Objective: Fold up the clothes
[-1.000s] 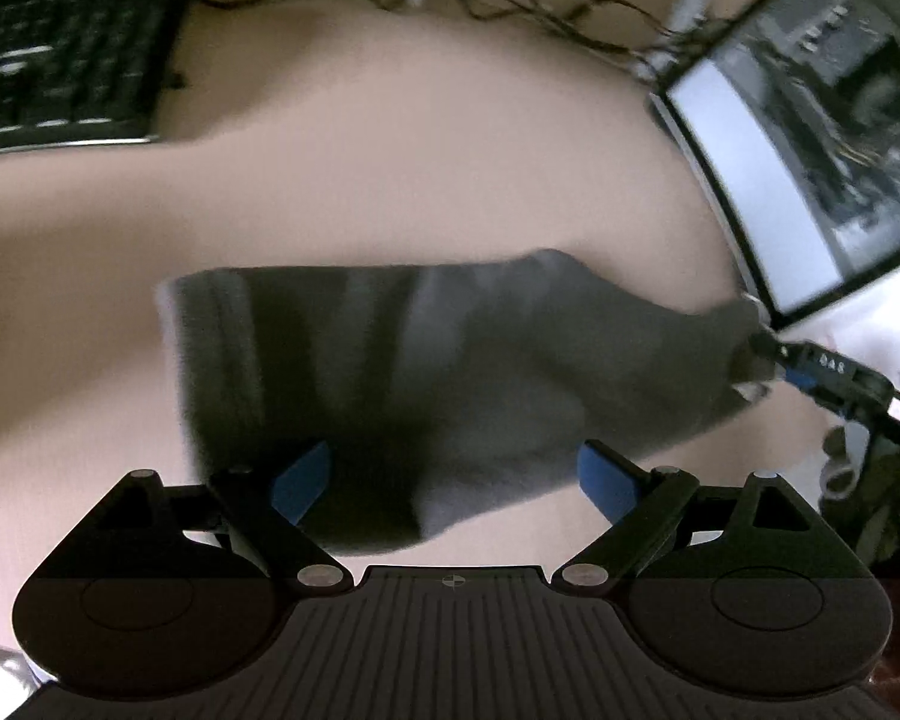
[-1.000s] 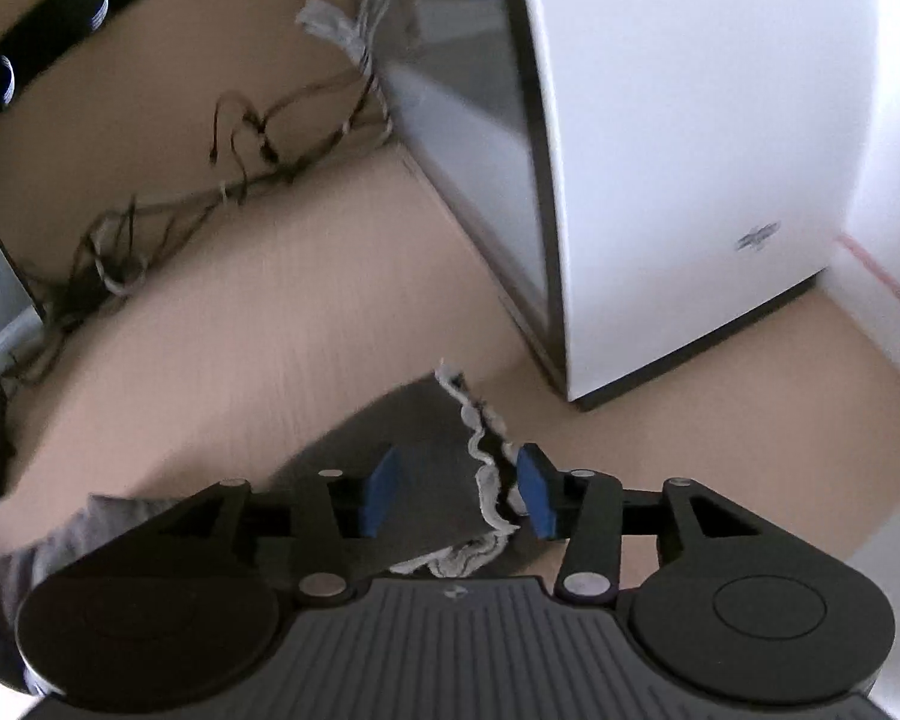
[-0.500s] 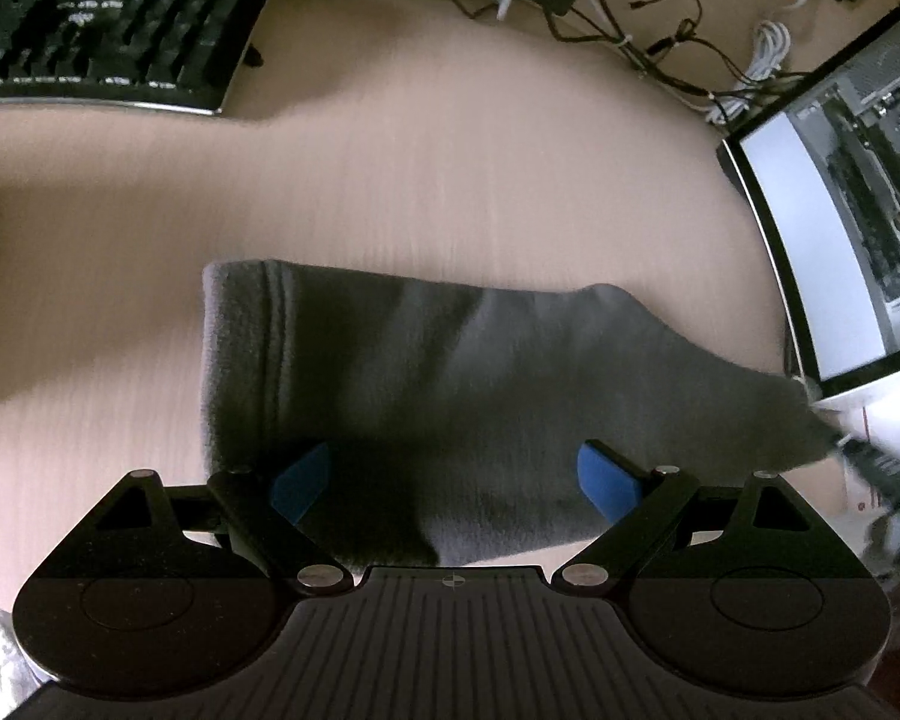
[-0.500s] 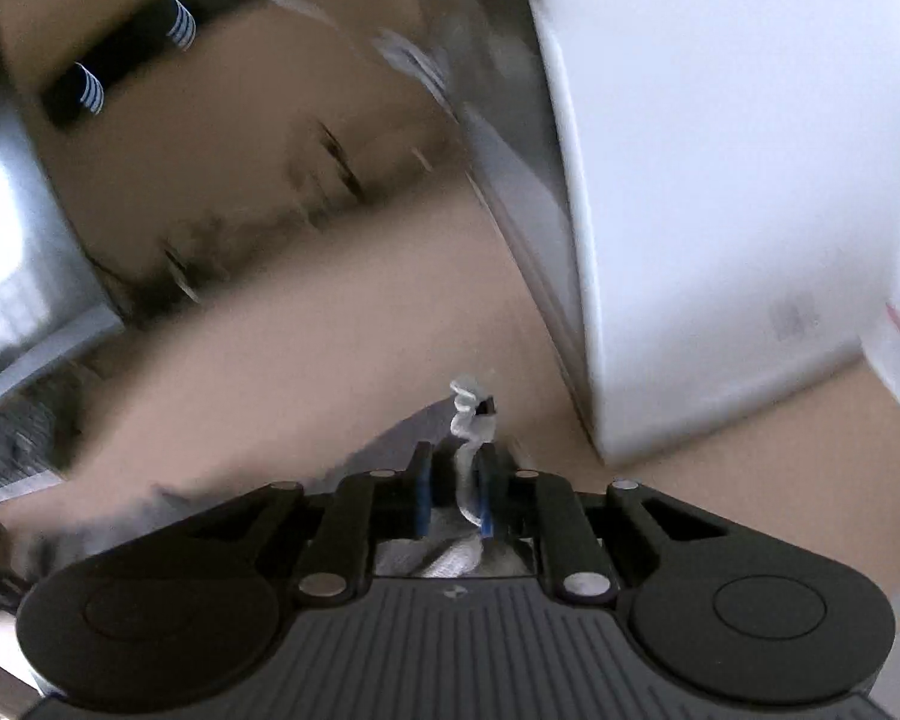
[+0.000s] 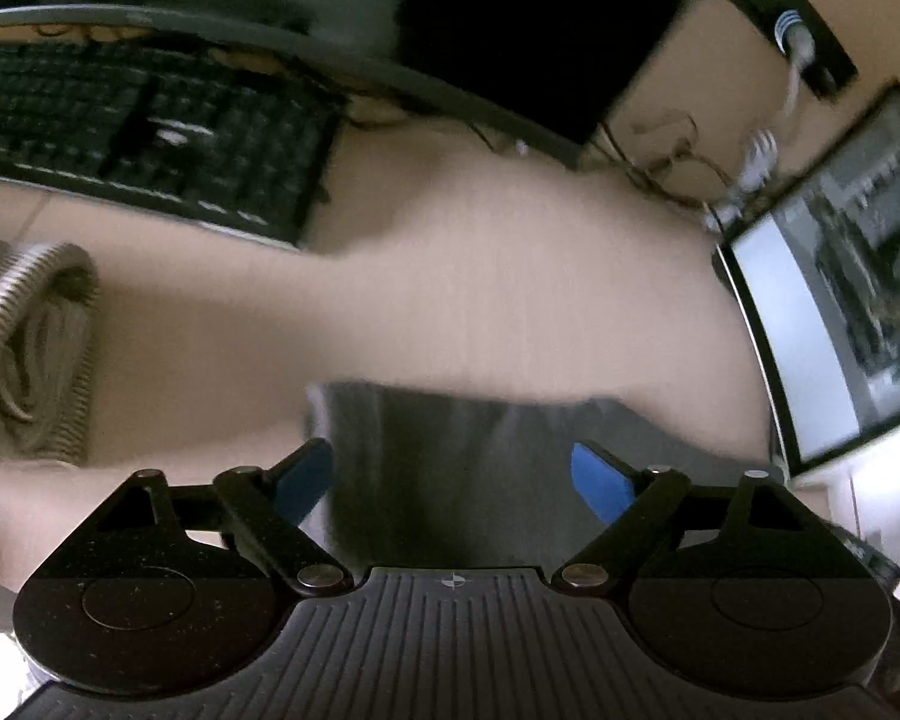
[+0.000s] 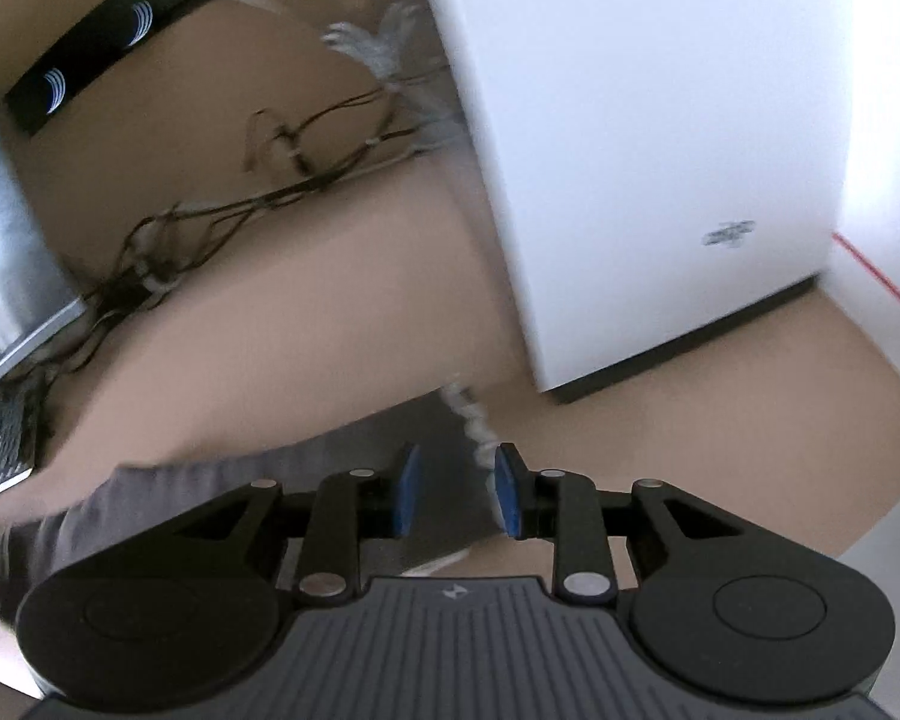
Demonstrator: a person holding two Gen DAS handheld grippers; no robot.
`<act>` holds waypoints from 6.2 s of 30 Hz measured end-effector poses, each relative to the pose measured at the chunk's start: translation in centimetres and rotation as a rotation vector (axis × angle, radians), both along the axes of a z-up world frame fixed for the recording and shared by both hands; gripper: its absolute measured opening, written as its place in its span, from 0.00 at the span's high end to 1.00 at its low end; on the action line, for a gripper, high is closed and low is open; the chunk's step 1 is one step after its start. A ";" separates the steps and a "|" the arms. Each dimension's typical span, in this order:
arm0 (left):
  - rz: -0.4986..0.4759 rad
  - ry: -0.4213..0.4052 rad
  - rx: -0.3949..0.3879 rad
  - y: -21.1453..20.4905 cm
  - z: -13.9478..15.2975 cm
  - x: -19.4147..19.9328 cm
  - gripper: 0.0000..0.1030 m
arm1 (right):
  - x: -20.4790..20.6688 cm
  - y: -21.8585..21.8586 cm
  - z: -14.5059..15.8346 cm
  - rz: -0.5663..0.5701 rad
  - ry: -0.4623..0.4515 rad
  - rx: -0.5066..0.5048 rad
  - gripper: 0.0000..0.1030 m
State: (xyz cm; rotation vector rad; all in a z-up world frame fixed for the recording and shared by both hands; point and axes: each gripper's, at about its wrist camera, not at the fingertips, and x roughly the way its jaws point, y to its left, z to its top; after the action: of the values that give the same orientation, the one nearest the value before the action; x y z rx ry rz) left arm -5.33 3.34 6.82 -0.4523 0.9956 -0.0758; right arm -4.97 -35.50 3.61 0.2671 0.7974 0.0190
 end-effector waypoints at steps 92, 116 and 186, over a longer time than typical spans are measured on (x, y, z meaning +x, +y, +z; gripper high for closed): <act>-0.516 0.056 0.143 -25.5 -5.3 13.1 0.05 | 2.9 -4.6 -4.7 -0.262 -0.025 0.320 0.54; -0.411 0.034 0.134 -22.2 -4.7 13.4 0.05 | 4.6 2.6 -0.7 0.091 -0.251 -0.214 0.86; -0.323 0.144 0.023 -22.3 -6.1 14.4 0.04 | 5.2 -3.3 -5.4 -0.214 -0.094 0.244 0.74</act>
State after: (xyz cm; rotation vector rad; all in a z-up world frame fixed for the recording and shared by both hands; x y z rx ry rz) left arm 9.05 -18.96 0.72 -0.2751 1.2045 -0.3256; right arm 0.19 -38.80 -1.75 0.5777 0.6698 -0.0724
